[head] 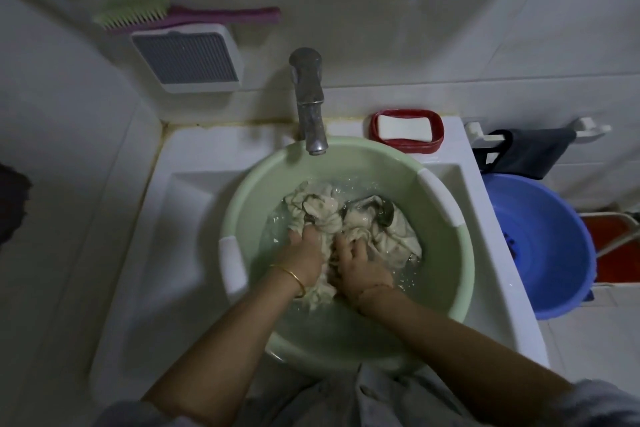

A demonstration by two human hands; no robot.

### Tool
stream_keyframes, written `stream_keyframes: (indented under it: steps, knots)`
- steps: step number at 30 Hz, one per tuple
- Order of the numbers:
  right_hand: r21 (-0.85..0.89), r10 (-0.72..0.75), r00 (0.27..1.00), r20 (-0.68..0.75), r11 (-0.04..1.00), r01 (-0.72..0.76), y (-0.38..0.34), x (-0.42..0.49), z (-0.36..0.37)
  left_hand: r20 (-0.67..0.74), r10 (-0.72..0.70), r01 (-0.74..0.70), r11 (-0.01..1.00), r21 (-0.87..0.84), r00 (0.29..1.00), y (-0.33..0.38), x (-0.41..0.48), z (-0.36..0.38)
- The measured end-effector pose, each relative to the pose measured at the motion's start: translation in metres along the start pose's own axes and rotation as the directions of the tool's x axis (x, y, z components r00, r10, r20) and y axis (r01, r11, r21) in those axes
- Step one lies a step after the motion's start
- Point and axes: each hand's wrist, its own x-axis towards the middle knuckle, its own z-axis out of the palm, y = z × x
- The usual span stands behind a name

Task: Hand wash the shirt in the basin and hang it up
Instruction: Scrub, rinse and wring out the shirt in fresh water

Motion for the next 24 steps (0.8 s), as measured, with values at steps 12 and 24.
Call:
stream_keyframes:
  steps: [12,24]
  knots:
    - [-0.29,0.041,0.999,0.031,0.956,-0.03,0.006,0.024,0.014,0.114,-0.023,-0.007,0.965,0.261,0.993,-0.011,0.007,0.004]
    - [0.957,0.423,0.892,-0.161,0.29,0.035,-0.016,0.001,-0.049,0.324,-0.082,0.311,-0.136,-0.941,0.943,0.026,0.007,-0.021]
